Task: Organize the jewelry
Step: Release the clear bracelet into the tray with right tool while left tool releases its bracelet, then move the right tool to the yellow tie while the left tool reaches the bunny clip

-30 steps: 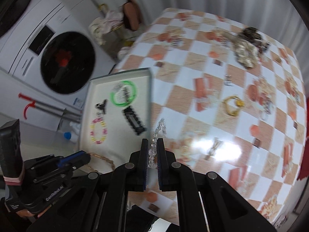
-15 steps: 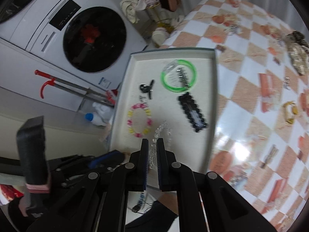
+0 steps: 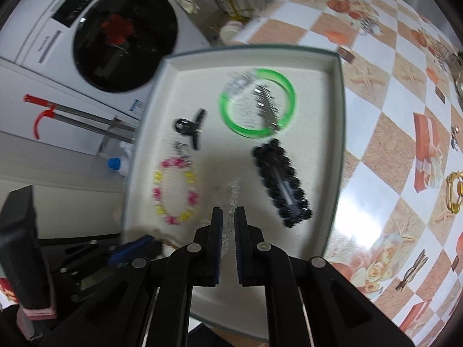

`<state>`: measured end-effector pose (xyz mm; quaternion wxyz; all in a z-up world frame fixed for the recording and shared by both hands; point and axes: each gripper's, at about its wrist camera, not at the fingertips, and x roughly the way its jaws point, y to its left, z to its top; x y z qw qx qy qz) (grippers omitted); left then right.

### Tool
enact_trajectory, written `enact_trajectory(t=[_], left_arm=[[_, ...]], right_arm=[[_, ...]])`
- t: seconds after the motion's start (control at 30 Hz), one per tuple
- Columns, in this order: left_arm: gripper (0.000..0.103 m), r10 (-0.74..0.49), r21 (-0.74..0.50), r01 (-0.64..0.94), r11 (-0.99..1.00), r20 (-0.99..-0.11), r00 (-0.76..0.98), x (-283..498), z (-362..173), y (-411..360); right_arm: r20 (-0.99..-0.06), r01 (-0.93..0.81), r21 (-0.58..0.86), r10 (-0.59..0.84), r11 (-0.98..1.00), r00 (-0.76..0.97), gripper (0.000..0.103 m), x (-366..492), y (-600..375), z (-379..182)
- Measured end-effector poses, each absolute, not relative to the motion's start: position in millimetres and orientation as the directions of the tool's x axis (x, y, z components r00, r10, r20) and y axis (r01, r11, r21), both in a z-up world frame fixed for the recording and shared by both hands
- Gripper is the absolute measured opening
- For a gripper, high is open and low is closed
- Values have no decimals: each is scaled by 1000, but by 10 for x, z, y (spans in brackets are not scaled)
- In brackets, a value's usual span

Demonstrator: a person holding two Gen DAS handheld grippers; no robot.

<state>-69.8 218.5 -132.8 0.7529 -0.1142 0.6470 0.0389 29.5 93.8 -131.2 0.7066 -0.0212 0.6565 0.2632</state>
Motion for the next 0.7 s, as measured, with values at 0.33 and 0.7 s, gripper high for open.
enact_trajectory(t=[0.33,0.7], left_arm=[[12,3,-20,-185,983,-993,121,-678,-1409,2120],[89,42,18,-150,988,-986,161,-640,-1260,1930]], right_arm=[[-959,-348,278,281,895,-44,9,328,919,-1581],[-944,-304,318,331,898,-8,52,380,754,-1399]])
